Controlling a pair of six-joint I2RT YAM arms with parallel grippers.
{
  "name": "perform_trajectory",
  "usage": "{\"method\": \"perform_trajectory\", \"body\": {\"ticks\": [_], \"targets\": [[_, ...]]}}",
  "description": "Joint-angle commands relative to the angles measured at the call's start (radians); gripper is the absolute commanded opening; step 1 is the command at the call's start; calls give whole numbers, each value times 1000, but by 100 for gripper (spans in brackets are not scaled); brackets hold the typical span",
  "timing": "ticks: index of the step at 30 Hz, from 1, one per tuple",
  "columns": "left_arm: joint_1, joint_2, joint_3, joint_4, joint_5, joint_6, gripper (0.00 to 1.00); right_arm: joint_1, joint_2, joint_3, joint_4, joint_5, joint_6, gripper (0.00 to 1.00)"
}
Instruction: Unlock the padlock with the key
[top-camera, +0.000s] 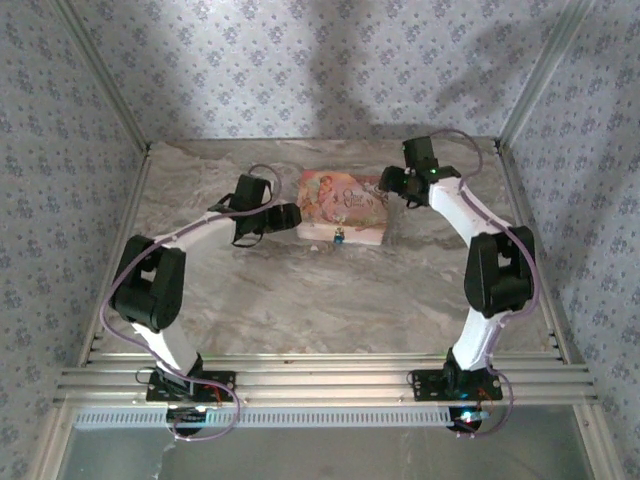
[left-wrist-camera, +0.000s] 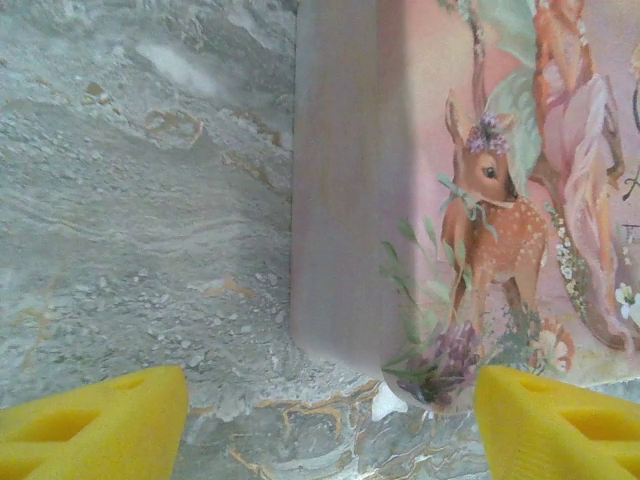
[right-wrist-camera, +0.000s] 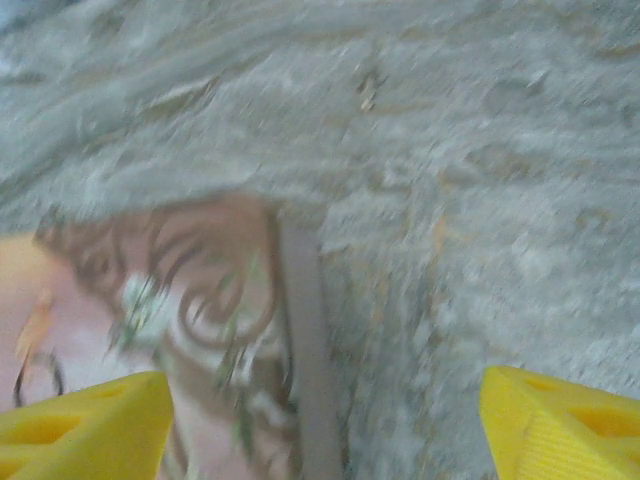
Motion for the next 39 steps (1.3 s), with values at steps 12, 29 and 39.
{"method": "perform_trajectory", "body": {"ticks": [12,29,39], "targets": [[55,-39,70,-103,28,87,77,-35,414,481,-149,164,30,58],[101,10,71,-119,76,89,77,-64,752,881,-257,65,0,55],[103,14,74,-138,93,76,77,-96,823,975,-326,1,5,48]]}}
